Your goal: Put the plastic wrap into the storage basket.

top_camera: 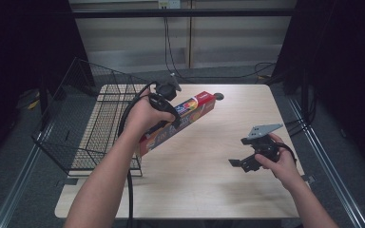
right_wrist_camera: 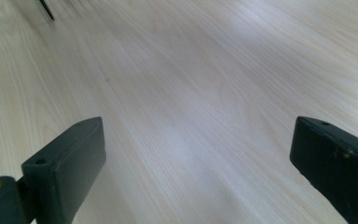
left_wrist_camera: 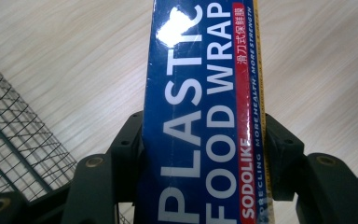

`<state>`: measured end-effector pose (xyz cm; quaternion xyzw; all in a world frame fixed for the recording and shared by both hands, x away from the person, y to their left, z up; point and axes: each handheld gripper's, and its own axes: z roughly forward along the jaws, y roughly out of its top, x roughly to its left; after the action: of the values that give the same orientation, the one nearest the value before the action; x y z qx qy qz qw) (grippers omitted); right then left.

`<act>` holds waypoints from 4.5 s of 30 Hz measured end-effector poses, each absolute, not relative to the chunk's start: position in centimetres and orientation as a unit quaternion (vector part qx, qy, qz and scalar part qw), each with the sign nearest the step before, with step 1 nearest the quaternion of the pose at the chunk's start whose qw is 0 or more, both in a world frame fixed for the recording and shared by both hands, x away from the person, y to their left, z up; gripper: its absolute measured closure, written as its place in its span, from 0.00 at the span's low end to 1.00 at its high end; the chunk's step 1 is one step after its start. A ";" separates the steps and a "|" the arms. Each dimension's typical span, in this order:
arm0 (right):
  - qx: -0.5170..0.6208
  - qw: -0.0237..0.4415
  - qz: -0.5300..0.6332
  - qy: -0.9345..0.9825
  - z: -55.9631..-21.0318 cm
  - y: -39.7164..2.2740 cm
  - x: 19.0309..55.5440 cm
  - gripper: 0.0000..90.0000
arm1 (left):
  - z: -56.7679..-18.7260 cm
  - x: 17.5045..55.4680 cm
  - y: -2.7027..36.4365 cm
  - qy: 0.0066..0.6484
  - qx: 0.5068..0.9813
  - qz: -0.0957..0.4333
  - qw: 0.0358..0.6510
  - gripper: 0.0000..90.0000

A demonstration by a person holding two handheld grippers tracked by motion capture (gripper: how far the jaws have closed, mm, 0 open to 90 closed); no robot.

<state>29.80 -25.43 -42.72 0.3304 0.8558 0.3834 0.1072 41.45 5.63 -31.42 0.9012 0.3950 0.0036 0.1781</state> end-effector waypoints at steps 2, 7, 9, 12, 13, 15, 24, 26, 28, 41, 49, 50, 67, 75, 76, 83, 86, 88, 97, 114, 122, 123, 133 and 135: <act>0.333 0.106 0.384 0.854 -42.7 -25.5 29.7 0.04 | -31.2 41.6 6.0 0.400 0.899 0.003 0.177 0.49; 0.335 0.109 0.386 0.853 -42.7 -25.7 29.6 0.04 | -30.6 41.9 6.6 0.416 0.893 0.008 0.174 0.49; 0.333 0.108 0.387 0.853 -42.7 -25.8 29.6 0.04 | -30.3 42.0 6.8 0.418 0.892 0.008 0.175 0.49; 0.335 0.109 0.386 0.853 -42.8 -25.8 29.5 0.04 | -29.9 42.1 7.2 0.423 0.889 0.012 0.173 0.49; 0.334 0.108 0.385 0.854 -42.9 -25.9 29.6 0.04 | -29.8 42.2 7.4 0.430 0.886 0.012 0.174 0.49; 0.335 0.110 0.383 0.854 -42.9 -25.8 29.5 0.04 | -29.6 42.2 7.5 0.434 0.884 0.014 0.173 0.49; 0.336 0.109 0.388 0.851 -42.8 -26.0 29.4 0.04 | -28.3 42.5 9.5 0.469 0.866 0.029 0.169 0.49; 0.337 0.110 0.387 0.851 -42.9 -26.0 29.5 0.04 | -28.1 42.6 9.9 0.473 0.864 0.027 0.169 0.49; 0.339 0.104 0.390 0.850 -43.0 -26.0 29.5 0.04 | -27.9 42.6 10.3 0.480 0.860 0.031 0.169 0.49; 0.337 0.102 0.393 0.849 -43.3 -26.2 29.6 0.03 | -26.7 43.0 12.3 0.506 0.845 0.044 0.170 0.49; 0.340 0.102 0.391 0.849 -43.6 -26.3 29.7 0.03 | -26.0 43.1 13.2 0.522 0.834 0.046 0.172 0.49; 0.342 0.104 0.389 0.849 -43.6 -26.3 29.7 0.03 | -25.8 43.1 13.5 0.526 0.832 0.045 0.171 0.49; 0.343 0.109 0.387 0.849 -43.6 -26.6 29.6 0.03 | -24.8 42.8 15.9 0.563 0.807 0.061 0.169 0.49; 0.345 0.113 0.381 0.850 -43.6 -26.6 29.5 0.03 | -24.5 42.6 17.1 0.582 0.792 0.066 0.172 0.49; 0.344 0.111 0.382 0.851 -43.6 -26.6 29.5 0.02 | -24.5 42.5 17.2 0.583 0.791 0.067 0.171 0.49; 0.342 0.113 0.385 0.850 -43.6 -26.6 29.4 0.02 | -24.3 42.4 18.3 0.594 0.784 0.066 0.168 0.49; 0.342 0.113 0.386 0.849 -43.6 -26.6 29.4 0.02 | -24.3 42.4 18.8 0.599 0.780 0.071 0.167 0.49; 0.343 0.116 0.384 0.850 -43.6 -26.6 29.4 0.02 | -24.2 42.3 19.3 0.603 0.777 0.073 0.163 0.49; 0.344 0.113 0.385 0.849 -43.7 -26.5 29.5 0.02 | -24.0 42.2 20.6 0.619 0.764 0.079 0.162 0.49; 0.346 0.113 0.384 0.849 -43.8 -26.5 29.5 0.02 | -23.8 41.6 23.6 0.654 0.733 0.089 0.163 0.49; 0.343 0.114 0.383 0.850 -43.9 -26.5 29.5 0.02 | -23.8 41.4 24.7 0.669 0.719 0.100 0.160 0.49; 0.343 0.113 0.382 0.850 -43.9 -26.5 29.5 0.02 | -23.8 41.3 24.8 0.672 0.716 0.098 0.162 0.49; 0.343 0.112 0.378 0.852 -44.0 -26.4 29.5 0.02 | -23.7 41.0 25.9 0.687 0.700 0.107 0.164 0.49; 0.344 0.113 0.379 0.852 -44.0 -26.4 29.5 0.02 | -23.6 40.9 26.2 0.689 0.697 0.111 0.166 0.49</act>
<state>29.48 -26.40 -44.04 0.3444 0.8516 0.3786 0.1132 40.90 26.22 -23.64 0.6969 0.6889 0.1112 0.1658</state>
